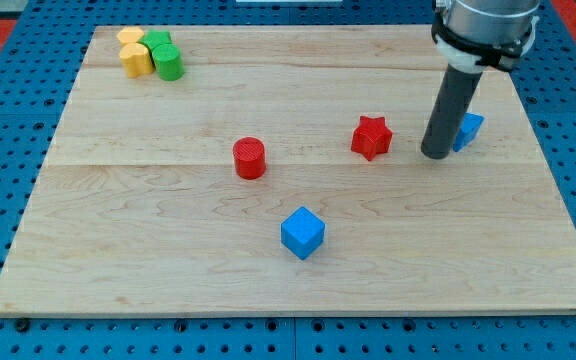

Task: Make a group with red blocks and blue triangle at the center right

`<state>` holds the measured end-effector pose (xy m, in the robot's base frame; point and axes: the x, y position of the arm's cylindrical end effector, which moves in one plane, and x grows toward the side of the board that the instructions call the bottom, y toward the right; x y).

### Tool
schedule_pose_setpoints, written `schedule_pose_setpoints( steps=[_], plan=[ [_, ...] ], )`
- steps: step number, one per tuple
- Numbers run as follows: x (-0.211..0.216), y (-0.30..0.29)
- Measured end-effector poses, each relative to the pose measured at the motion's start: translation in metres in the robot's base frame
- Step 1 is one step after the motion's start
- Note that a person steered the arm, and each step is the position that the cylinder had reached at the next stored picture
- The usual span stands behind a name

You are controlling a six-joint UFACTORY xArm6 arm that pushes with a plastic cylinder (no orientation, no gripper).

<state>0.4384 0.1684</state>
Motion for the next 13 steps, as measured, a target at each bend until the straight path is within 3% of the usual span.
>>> schedule_pose_setpoints(
  steps=[1, 2, 4, 5, 6, 7, 9, 10, 11, 13],
  plan=[
    [0.005, 0.034],
    [-0.023, 0.063],
    [-0.044, 0.054],
    [0.008, 0.059],
    [0.032, -0.007],
    [0.006, -0.085],
    [-0.025, -0.111],
    [-0.031, -0.062],
    [-0.032, -0.057],
    [0.041, -0.197]
  ],
)
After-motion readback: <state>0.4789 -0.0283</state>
